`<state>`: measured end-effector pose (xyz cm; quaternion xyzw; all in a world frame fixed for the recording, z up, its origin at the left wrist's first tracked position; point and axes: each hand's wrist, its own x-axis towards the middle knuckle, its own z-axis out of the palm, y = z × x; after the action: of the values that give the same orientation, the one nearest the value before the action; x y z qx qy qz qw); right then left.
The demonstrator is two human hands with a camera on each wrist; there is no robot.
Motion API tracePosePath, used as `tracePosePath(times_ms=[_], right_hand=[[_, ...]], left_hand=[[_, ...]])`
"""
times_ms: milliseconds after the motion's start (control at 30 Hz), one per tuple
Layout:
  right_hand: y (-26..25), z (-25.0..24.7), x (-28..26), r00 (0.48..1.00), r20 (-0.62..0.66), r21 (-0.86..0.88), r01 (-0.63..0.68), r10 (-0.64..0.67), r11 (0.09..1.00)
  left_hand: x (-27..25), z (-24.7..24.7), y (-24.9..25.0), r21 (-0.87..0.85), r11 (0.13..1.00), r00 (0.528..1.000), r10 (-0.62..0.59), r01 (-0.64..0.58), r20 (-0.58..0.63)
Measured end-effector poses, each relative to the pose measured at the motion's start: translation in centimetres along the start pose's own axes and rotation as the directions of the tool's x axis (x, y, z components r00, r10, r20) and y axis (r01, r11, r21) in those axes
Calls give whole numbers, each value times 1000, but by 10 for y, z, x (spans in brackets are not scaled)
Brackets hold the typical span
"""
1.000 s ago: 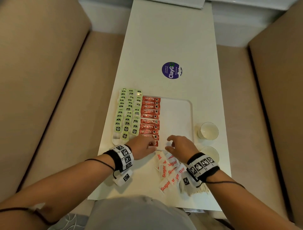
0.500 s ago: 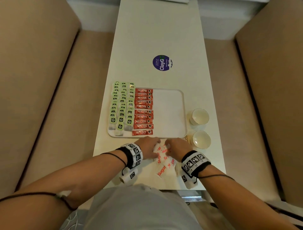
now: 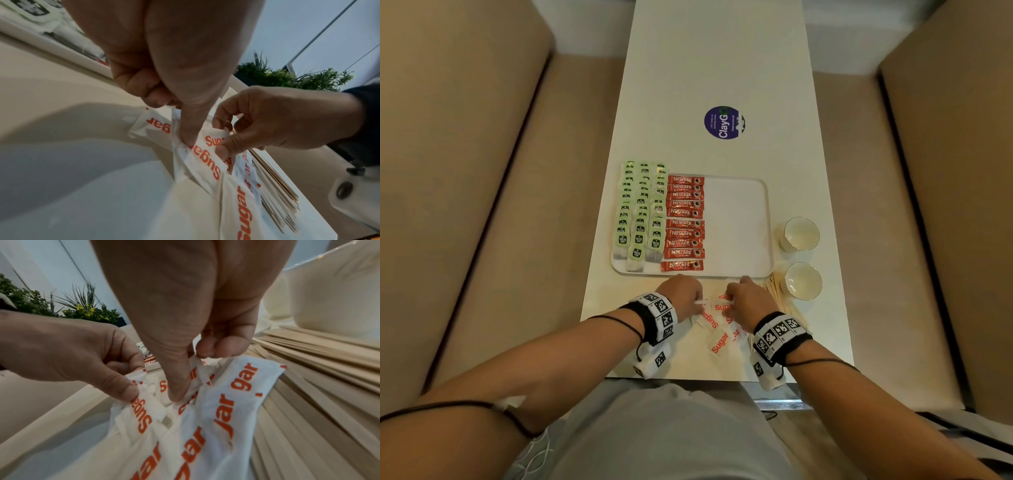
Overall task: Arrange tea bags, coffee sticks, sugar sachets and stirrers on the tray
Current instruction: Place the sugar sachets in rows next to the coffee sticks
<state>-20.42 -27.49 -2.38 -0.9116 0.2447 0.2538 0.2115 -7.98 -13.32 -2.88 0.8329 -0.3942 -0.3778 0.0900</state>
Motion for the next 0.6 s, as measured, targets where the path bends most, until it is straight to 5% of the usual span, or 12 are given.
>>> tracePosePath(times_ms=[400,600], right_hand=[[-12,-14,2,1000,-23,120,13,-10,993],[-27,-28,5,998,-61,231,48,-35,972]], left_hand=[[-5,-16,-30,-109,993,994,61,-52,86],[-2,-41,-51,-312,950,997,55,-35,56]])
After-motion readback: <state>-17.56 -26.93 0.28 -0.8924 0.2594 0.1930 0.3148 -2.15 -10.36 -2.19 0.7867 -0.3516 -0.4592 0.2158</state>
